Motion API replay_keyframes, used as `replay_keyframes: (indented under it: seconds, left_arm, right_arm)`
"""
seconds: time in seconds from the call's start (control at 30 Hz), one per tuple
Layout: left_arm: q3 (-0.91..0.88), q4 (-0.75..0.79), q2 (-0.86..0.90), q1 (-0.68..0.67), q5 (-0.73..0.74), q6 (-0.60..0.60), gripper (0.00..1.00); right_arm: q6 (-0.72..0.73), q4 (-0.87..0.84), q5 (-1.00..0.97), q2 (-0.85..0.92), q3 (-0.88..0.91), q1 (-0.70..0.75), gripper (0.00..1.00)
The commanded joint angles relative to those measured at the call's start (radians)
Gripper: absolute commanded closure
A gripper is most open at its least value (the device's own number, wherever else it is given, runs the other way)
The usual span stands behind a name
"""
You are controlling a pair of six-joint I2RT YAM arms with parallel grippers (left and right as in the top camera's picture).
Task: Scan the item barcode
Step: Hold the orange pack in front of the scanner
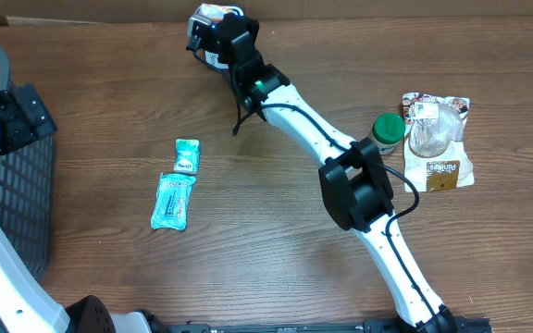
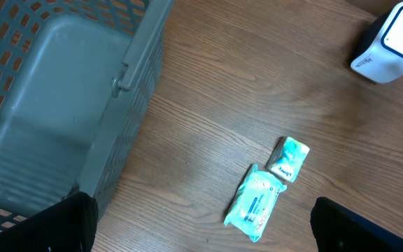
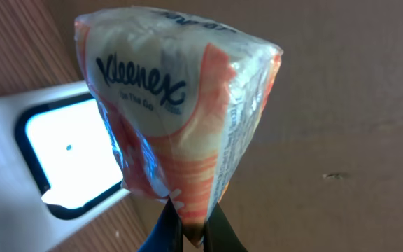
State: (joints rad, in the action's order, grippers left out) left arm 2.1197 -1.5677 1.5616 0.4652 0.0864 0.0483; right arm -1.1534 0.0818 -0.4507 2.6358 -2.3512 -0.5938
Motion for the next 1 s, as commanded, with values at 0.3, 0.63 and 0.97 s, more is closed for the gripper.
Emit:
replay_keyframes:
  seconds: [0.3,0.63,0.97]
  left_arm:
    - [0.010,0.001,0.003,-0.002,0.011,-0.016,0.01]
    - [0.010,0.001,0.003,-0.002,0.011,-0.016,0.01]
    - [0.010,0.001,0.003,-0.002,0.011,-0.016,0.00]
  right_arm:
    - [-0.130,-0.006,-0.011,0.059,-0.004,0.042,0.96]
    - [-0.208,-0.118,-0.063,0.058,-0.005,0.021,0.96]
    - [-0.246,-0.118,-0.108,0.023,-0.005,0.004,0.96]
